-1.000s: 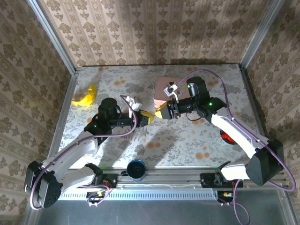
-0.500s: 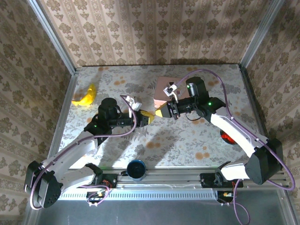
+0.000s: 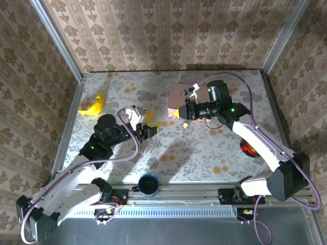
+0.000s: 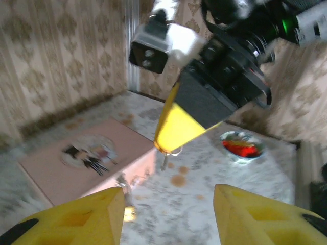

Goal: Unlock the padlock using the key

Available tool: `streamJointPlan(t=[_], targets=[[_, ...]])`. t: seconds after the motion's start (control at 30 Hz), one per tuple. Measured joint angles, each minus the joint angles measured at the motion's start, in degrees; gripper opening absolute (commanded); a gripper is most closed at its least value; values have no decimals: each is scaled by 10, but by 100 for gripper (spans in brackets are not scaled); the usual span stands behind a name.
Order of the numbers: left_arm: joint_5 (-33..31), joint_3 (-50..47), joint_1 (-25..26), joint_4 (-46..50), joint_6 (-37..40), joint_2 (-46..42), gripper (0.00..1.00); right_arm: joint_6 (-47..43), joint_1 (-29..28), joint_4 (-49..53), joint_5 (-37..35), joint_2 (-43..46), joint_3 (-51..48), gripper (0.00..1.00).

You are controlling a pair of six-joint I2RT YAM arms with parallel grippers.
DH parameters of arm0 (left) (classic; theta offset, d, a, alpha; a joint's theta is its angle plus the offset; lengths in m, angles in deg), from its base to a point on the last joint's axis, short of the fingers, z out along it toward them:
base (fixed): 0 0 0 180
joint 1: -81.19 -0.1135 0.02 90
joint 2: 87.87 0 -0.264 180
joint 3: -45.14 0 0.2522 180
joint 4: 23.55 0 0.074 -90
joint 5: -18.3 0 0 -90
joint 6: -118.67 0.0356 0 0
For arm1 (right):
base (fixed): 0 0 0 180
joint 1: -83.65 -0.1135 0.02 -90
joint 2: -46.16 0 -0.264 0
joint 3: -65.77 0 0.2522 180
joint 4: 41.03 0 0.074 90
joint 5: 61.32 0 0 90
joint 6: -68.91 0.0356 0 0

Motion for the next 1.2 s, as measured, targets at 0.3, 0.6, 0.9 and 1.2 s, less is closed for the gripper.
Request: streamJointPlan(t=[0.3,0.6,0.9,1.2], targets=[[-230,-66,172,-174,410,99,55,141,18,16,9,0,0,0],[-284,-66,161,-330,545,202,44,196,18,15,17,-1,-1,0],[-166,-60,52,-244,489,88,45,213,18,16,24,-7,-3,0],[-73,-20,27,-106,493,75,39,267,18,14,43,-37,1,0]])
